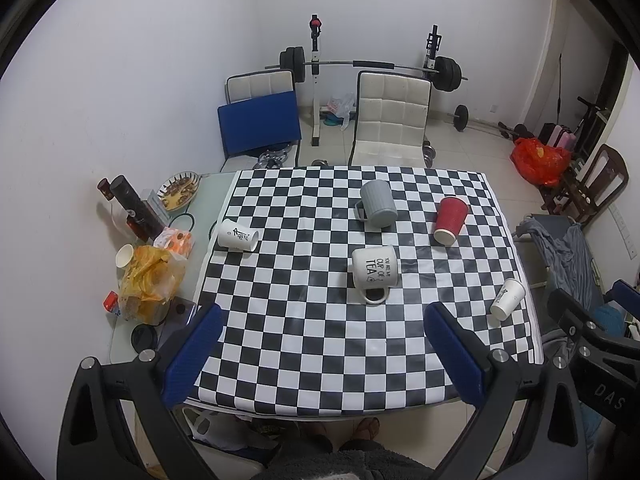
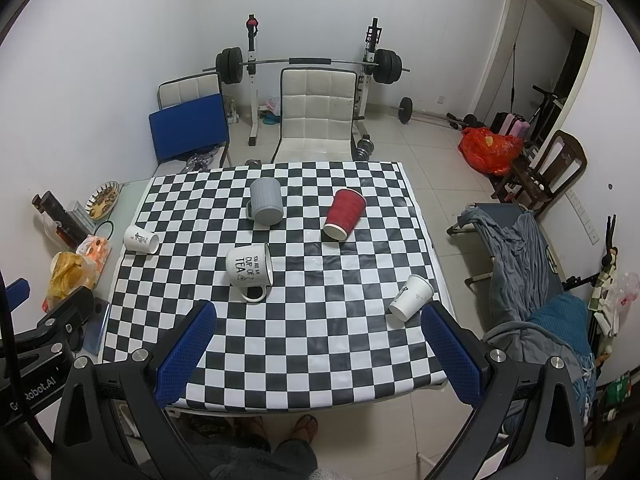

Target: Flip cup upright

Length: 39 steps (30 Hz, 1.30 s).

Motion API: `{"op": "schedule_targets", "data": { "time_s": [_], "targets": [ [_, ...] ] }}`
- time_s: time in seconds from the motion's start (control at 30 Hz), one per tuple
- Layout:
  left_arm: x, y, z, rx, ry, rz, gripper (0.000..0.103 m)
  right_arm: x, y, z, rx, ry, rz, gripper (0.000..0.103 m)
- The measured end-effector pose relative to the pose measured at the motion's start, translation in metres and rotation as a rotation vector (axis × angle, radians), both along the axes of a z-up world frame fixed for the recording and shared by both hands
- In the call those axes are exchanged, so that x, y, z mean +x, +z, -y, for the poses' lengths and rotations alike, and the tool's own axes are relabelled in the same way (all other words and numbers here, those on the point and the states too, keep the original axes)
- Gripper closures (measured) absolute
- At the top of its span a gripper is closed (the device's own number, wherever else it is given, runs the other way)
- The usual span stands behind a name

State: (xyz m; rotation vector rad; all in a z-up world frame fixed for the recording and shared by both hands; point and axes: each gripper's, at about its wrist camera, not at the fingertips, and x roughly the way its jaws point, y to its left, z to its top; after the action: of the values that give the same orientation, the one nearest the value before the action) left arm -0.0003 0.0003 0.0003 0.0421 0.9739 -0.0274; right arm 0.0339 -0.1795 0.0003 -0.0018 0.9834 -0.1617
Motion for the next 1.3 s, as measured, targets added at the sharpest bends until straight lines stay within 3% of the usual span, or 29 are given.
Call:
{"op": "schedule_targets", "data": {
  "time_s": [1.3],
  "targets": [
    [0.0005, 0.0004, 0.0005, -0.002, 0.000, 0.016, 0.000, -0.0032, 0.0092, 0.0012, 0.002, 0.000, 0.012, 0.000]
  ]
}}
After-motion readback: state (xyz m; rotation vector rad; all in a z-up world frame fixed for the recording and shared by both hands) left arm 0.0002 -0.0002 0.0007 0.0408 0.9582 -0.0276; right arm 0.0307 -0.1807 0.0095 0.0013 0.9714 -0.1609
